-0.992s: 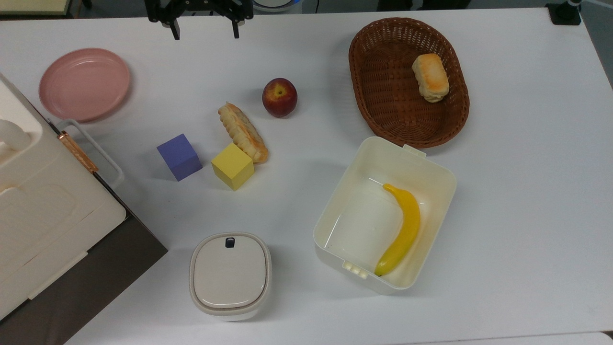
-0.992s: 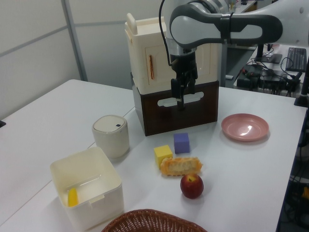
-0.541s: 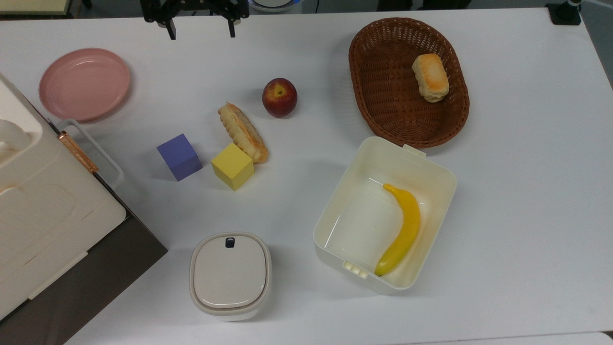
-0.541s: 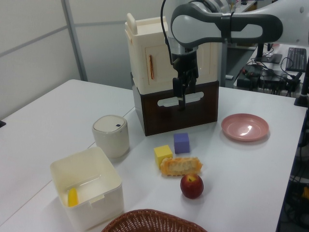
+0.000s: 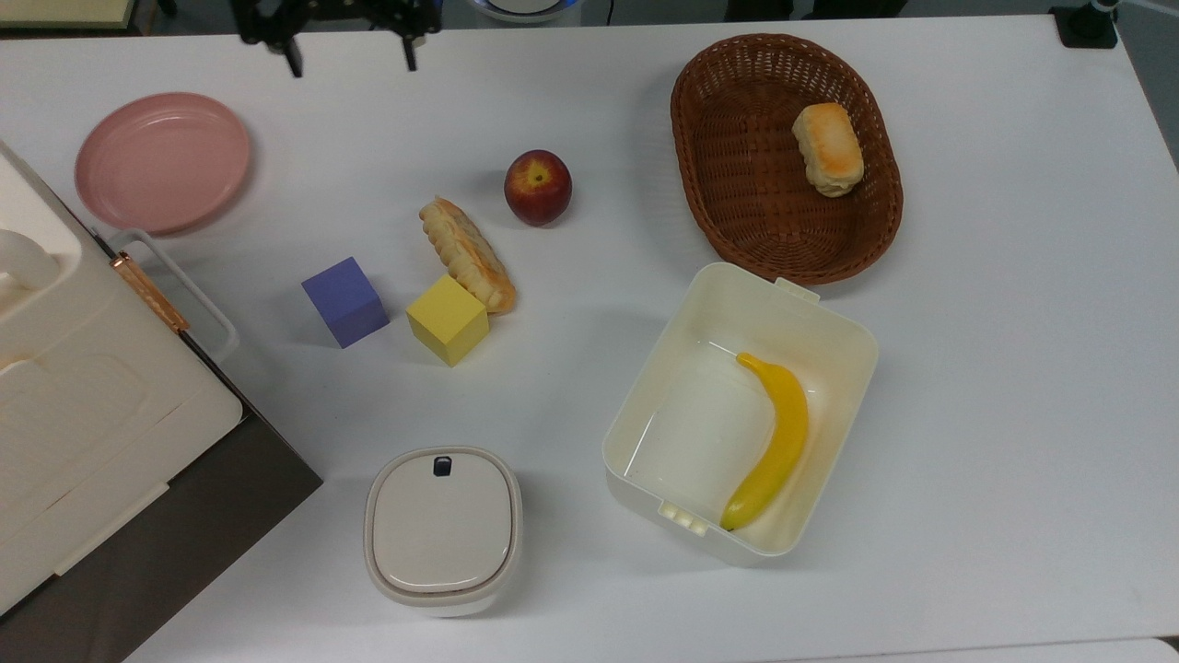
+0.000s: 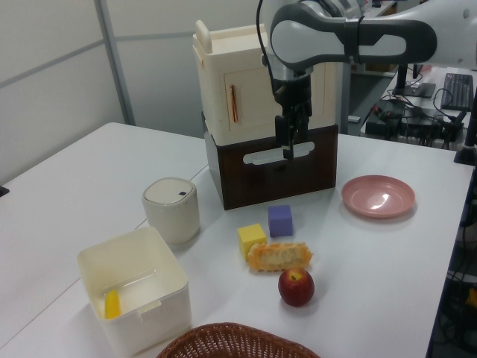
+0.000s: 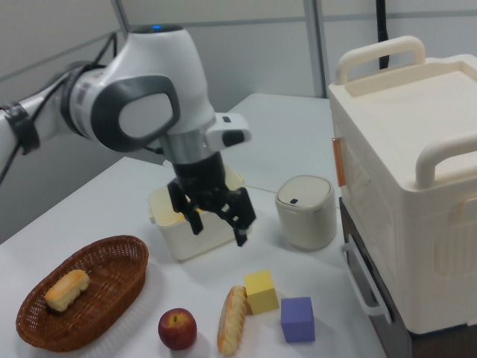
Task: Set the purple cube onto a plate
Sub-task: 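Move the open gripper over toward the purple cube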
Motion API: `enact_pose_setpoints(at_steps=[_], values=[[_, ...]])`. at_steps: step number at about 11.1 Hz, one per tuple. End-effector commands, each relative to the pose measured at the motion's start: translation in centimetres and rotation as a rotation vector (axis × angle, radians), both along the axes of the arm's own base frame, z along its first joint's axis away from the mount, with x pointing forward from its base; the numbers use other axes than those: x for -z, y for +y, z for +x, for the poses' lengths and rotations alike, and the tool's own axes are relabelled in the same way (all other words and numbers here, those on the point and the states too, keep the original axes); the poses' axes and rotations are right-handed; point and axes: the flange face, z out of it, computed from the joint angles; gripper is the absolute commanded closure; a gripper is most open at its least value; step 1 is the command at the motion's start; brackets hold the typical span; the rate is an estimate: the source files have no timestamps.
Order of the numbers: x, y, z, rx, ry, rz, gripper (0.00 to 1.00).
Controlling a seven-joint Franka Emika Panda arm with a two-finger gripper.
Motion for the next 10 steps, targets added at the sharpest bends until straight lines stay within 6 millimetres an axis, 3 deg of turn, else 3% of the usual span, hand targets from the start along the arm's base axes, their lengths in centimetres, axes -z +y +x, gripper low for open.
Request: enact_pose_setpoints(at_steps=[1, 5, 7, 10], values=[[4.5, -1.8, 1.7, -0.082, -0.037, -0.005, 0.0], [12.3, -2.0, 2.1, -0.167, -0.049, -0.051, 0.0], [16.7, -3.6, 3.2, -0.185, -0.029, -0.043, 0.0], [20.8, -5.3, 4.6, -0.185, -0.049, -0.063, 0.0]])
